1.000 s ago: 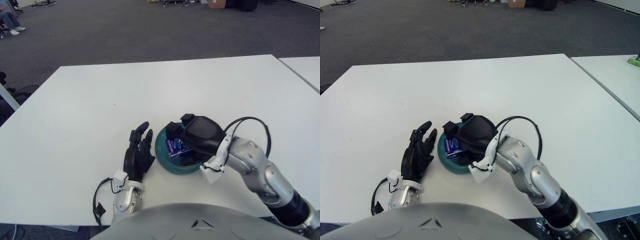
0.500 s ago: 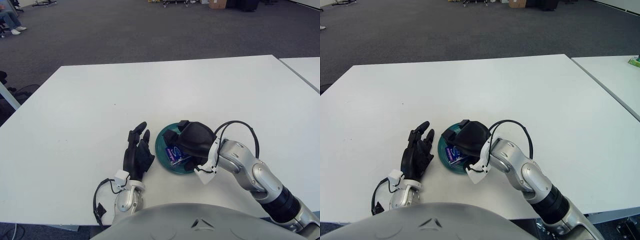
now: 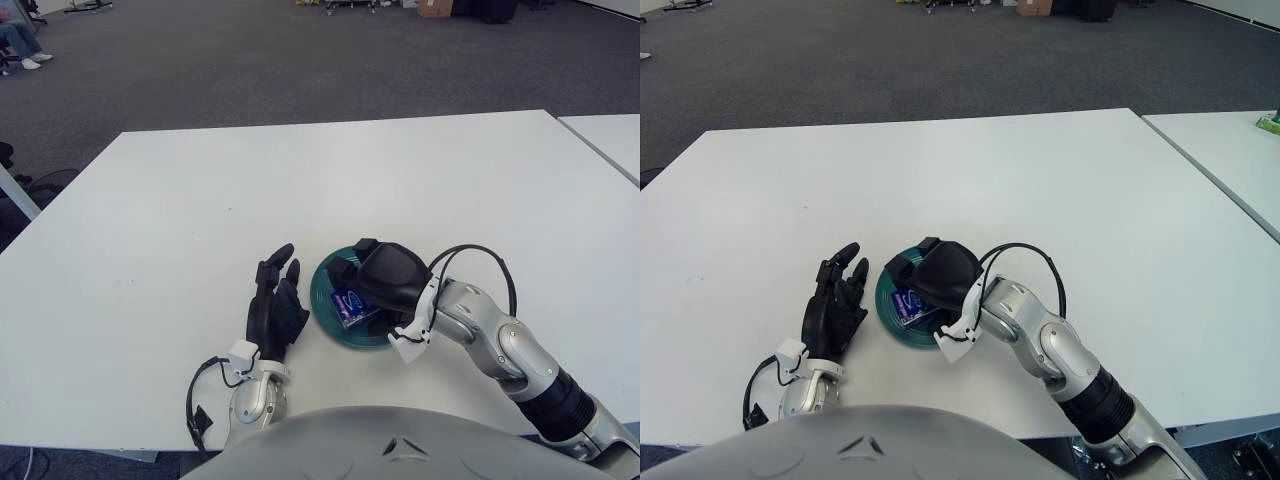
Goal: Put the gum into the plate.
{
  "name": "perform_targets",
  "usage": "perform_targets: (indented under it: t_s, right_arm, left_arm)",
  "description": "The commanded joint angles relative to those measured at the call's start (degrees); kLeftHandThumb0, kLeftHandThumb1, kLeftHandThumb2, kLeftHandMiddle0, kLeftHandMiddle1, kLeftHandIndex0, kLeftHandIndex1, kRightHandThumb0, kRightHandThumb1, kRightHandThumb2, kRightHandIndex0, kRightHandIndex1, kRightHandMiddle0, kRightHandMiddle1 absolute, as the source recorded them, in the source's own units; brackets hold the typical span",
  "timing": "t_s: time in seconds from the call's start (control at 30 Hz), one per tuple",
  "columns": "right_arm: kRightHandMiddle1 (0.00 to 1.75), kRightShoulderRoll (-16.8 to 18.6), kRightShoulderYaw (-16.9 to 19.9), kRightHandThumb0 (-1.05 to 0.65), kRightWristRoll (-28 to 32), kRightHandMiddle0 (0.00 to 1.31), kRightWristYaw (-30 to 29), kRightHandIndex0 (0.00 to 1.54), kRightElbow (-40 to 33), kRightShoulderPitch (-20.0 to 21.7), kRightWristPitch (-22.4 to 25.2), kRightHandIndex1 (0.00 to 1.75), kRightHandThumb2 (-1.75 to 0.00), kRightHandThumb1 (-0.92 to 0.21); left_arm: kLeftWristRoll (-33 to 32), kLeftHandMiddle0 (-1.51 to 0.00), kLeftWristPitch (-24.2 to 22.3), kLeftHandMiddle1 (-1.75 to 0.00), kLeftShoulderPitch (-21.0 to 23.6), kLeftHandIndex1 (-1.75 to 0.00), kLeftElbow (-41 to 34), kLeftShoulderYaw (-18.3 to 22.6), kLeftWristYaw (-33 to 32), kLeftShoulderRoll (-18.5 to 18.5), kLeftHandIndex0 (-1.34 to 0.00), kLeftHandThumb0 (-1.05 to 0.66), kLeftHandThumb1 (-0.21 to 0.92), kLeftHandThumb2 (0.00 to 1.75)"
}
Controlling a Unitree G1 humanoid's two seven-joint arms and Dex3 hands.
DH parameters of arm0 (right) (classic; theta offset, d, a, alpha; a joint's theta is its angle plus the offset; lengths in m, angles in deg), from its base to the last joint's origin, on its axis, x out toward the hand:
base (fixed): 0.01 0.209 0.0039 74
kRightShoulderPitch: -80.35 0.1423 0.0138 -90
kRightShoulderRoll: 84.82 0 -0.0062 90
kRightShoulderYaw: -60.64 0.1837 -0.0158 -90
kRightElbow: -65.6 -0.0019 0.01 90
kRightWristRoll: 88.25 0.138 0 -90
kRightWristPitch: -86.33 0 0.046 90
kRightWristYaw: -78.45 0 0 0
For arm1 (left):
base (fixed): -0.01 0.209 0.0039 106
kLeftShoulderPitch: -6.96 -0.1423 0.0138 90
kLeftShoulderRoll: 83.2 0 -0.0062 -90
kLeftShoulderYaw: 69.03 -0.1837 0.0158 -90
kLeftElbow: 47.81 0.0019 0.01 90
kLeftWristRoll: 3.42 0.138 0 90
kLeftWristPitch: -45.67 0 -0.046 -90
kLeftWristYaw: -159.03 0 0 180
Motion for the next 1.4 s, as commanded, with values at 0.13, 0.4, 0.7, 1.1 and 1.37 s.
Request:
perform_targets:
  t_s: [0.13, 0.4, 0.7, 1.1, 1.37]
  right_arm:
    - [1.75, -1.24, 1.94, -0.38, -0.02, 0.30, -2.75, 0.69, -1.38, -0.66, -1.01, 1.75, -0.74, -0.75]
    - [1.17, -2.15, 3.01, -0.71, 0.56, 0.03, 7.65, 0.26, -5.97, 1.87, 1.34, 0.96, -0.69, -0.91]
    - [0.46, -0.78, 3.56, -0.89, -0.86, 0.00, 11.09, 0.16, -8.02, 1.48, 3.98, 0.06, -0.83, -0.92]
    - [0.19, -1.54, 7.96, -1.04, 6.00, 0.00, 7.43, 0.03, -7.06, -1.24, 3.25, 0.00, -0.93, -0.92]
    - [0.17, -0.66, 8.82, -1.05, 7.20, 0.00, 2.64, 0.00, -5.85, -3.34, 2.54, 0.00, -0.88, -0.92]
  left_arm:
    - [-2.26, -0.42, 0.51, -0.03, -0.01, -0.96, 2.11, -0.64, 1.04, 2.26, -0.08, -0.94, 0.92, 0.92]
    - [-4.20, -0.40, 0.40, -0.01, 0.51, -0.89, 2.47, -0.35, 2.69, 1.53, -0.01, -0.91, 0.92, 0.96]
    - [-6.10, -0.33, -1.27, 0.00, 0.98, -0.75, 2.59, 0.45, 4.70, 1.03, 0.00, -0.93, 0.92, 0.96]
    - [-5.76, -0.31, 1.32, 0.00, 1.00, -0.65, 2.67, 0.33, 4.63, 1.78, 0.00, -0.93, 0.92, 0.96]
    - [-5.56, -0.32, 1.58, 0.00, 0.86, -0.71, 2.14, 0.21, 4.30, 2.16, 0.00, -0.96, 0.92, 0.93]
